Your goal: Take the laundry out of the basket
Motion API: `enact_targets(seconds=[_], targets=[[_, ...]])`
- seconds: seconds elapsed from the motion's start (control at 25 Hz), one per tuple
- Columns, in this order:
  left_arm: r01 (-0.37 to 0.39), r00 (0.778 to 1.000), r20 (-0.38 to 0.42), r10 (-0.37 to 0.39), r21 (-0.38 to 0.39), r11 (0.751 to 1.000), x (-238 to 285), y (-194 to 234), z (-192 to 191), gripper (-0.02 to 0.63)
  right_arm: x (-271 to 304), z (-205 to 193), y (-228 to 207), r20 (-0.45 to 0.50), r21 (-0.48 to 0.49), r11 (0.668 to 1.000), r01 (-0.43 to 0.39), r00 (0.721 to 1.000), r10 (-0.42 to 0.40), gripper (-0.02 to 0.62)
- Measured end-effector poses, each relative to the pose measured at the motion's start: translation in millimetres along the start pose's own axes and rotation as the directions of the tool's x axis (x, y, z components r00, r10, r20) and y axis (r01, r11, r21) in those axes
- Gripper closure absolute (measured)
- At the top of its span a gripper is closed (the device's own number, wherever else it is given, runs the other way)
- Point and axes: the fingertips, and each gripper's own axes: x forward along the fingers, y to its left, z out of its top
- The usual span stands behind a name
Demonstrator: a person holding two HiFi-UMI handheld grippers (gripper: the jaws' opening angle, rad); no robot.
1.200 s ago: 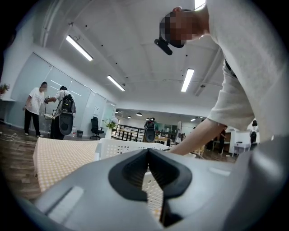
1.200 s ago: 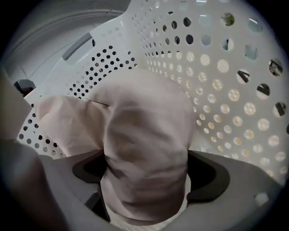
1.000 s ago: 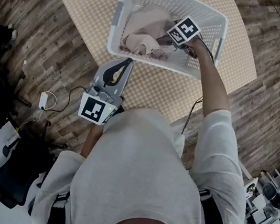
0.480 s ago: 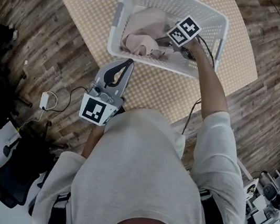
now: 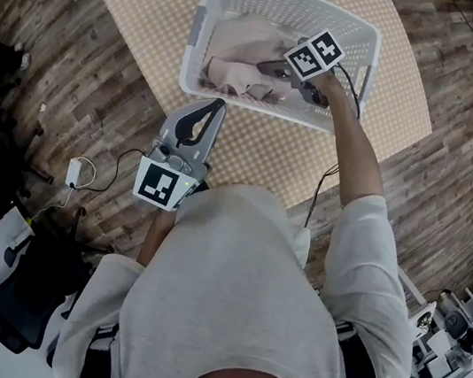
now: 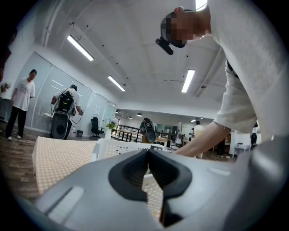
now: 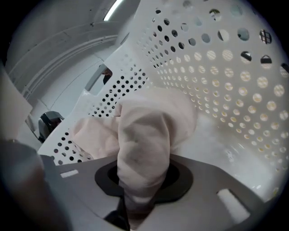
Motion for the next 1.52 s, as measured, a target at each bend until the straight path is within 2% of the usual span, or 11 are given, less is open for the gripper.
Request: enact_targets(seconds=[0.16,0.28,0.6,0.72,0.84,0.92,1.04,1.08,1.16,1.32,1.52], targets=[[0.009,1.000,0.002,-0.009,0.013,1.000,-1.9,-4.4,4.9,0.595,-12.9,14.7,13.9,0.073,-0.026,1.000,0.002,0.997,-0.001,0.485],[0.015,1.000,0.016,-0.016,0.028,0.999,-2.3,-10.6,10.4,0.595,-31.5,31.4,18.9,0.186,-0.026,0.999,0.020,0.982,-0.015,0.486],[0.031,0.998,0.047,-0.035,0.077,0.997,-5.8,-35.4,34.1,0.595,-97.2,65.0,56.9,0.465,-0.026,1.000,-0.001,0.885,0.013,0.488],[0.032,0.998,0.058,-0.038,0.098,0.995,-9.1,-41.8,40.7,0.595,-125.0,75.5,71.9,0.571,-0.022,0.999,-0.031,0.820,0.038,0.488],[0.032,0.997,0.069,-0.041,0.122,0.992,-12.2,-47.3,49.4,0.595,-158.0,84.8,81.3,0.686,0.014,0.999,-0.052,0.727,0.029,0.488],[0.034,0.996,0.078,-0.045,0.141,0.989,-14.7,-57.2,56.0,0.595,-181.5,81.8,89.2,0.761,0.034,0.996,-0.079,0.648,0.026,0.489],[0.031,0.995,0.090,-0.047,0.175,0.984,-21.6,-90.4,59.7,0.595,-216.1,54.8,113.9,0.860,0.016,0.985,-0.173,0.505,0.074,0.489],[0.028,0.995,0.093,-0.046,0.187,0.982,-23.9,-101.2,60.4,0.595,-225.0,45.7,121.9,0.877,0.005,0.982,-0.188,0.472,0.086,0.489],[0.021,0.994,0.098,-0.041,0.203,0.979,-26.3,-111.2,63.5,0.595,-234.9,38.4,132.3,0.889,-0.012,0.984,-0.178,0.450,0.092,0.489],[-0.008,0.995,0.096,-0.013,0.213,0.977,-29.0,-107.7,71.3,0.595,-244.0,45.9,149.8,0.891,-0.044,0.991,-0.125,0.444,0.096,0.489],[-0.046,0.995,0.091,0.027,0.213,0.976,-33.0,-112.7,72.1,0.595,-255.2,39.1,161.2,0.907,-0.062,0.989,-0.137,0.406,0.113,0.489]])
